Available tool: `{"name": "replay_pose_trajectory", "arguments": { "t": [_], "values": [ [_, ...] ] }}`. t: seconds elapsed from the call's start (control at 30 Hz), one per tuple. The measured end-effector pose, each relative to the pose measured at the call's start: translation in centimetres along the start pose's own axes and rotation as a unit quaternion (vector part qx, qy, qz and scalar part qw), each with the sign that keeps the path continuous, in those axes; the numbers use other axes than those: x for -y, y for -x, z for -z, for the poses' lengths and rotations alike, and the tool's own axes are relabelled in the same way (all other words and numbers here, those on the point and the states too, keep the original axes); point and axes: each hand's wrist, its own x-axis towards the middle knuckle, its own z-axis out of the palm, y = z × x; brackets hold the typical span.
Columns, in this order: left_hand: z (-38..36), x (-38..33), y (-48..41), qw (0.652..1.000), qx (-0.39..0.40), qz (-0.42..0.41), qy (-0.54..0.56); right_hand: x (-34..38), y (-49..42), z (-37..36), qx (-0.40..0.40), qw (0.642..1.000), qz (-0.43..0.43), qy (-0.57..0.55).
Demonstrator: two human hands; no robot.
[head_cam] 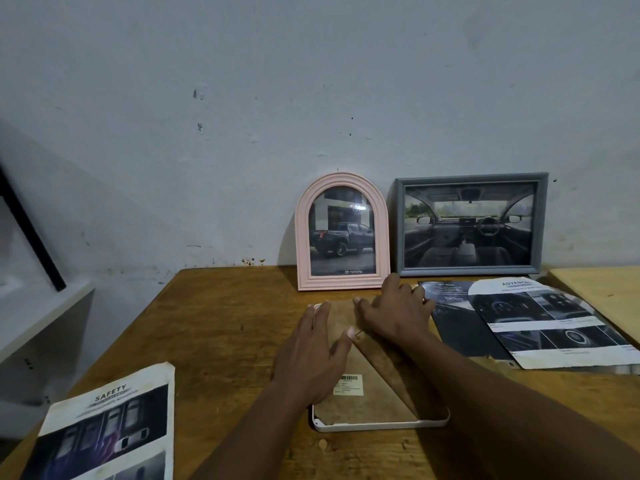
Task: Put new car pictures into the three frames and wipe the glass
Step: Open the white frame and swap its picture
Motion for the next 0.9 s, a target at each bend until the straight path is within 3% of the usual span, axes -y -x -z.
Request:
{"name": "replay_pose_trajectory", "arguments": {
  "t": [0.13,0.3,0.47,0.67,0.8,0.9],
  "values": [
    [0.0,0.2,-0.1,1.0,-0.001,-0.006,0.008,0.0,-0.1,0.2,-0.057,0.998,0.02,-0.007],
    [0.2,0.0,0.1,0.999,-0.012,-0.01,0.033,0.3,-0.1,1.1,-0.084,0.99,0.03,-0.109],
    [0.1,0.3,0.2,0.996,-0.058,-0.011,0.062,-1.3,0.5,1.8,-0.037,0.949,-0.012,-0.312],
    [0.5,1.4,-0.1,0.985,-0.116,-0.009,0.125,-3.1,1.5,3.9,0.035,0.913,-0.075,-0.399],
    [1.1,2.6,0.3,0.982,-0.136,0.005,0.135,-2.8,3.0,4.3,0.114,0.863,-0.095,-0.482],
    [1.2,2.7,0.7,0.979,-0.144,0.011,0.145,-1.5,4.3,4.5,0.117,0.835,-0.084,-0.531]
  ]
}}
